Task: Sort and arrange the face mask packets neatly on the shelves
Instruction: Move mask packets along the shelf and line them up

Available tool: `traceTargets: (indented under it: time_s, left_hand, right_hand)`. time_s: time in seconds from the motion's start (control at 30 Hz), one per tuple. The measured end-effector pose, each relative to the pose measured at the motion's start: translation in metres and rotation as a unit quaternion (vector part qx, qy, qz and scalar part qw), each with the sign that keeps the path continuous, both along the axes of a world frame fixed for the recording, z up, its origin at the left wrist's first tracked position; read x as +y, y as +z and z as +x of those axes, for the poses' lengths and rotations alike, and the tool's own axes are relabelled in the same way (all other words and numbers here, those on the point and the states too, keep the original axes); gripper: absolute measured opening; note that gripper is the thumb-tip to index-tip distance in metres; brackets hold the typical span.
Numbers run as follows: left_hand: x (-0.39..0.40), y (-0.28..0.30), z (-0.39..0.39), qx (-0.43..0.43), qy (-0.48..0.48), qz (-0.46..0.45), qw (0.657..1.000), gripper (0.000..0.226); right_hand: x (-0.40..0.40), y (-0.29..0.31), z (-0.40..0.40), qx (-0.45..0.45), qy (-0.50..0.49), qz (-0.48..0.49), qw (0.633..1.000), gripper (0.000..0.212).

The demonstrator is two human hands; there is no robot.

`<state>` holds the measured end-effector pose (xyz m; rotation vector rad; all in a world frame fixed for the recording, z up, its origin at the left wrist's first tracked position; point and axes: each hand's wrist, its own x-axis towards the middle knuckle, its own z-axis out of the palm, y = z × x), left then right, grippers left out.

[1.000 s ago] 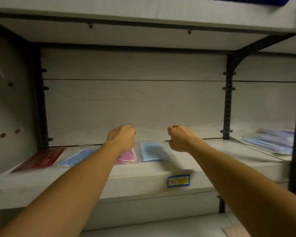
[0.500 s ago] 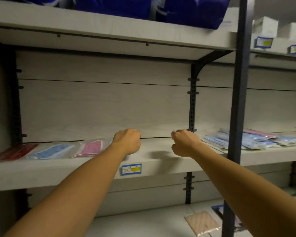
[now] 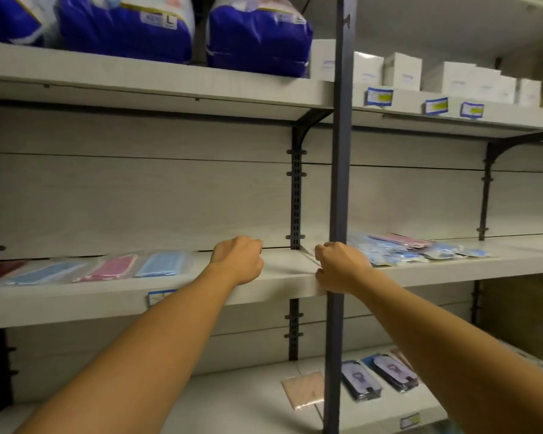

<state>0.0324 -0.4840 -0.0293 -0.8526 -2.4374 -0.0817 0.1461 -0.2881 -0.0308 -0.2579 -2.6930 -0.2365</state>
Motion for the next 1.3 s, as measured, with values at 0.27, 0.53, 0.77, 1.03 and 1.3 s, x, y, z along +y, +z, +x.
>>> traceTargets:
  time_s: [0.27,0.53,0.77,1.03,1.3]
  left_hand:
    - [0.064,0.012,0.053,-0.023,-0.012,-0.006,1.000,0.034]
    - [0.139,0.016,0.070,-0.026,-0.076,-0.036,0.996,0.028]
    - [0.206,0.016,0.067,-0.035,-0.111,-0.024,0.993,0.028]
    - [0.284,0.021,0.041,-0.029,-0.100,-0.078,0.992,0.031]
    - [0.332,0.039,-0.007,-0.045,-0.032,-0.046,0.997,0.030]
  right_hand:
    - [0.070,0.001,0.053,-0.011,-0.023,-0.020,0.999,0.027]
    - [0.141,-0.001,0.083,-0.038,-0.091,0.002,0.995,0.013]
    - [0.205,-0.001,0.084,-0.039,-0.108,0.017,0.993,0.011]
    - [0.287,0.008,0.047,-0.033,-0.118,0.022,0.992,0.012]
    - [0.367,0.015,0.028,-0.012,-0.125,0.017,0.992,0.011]
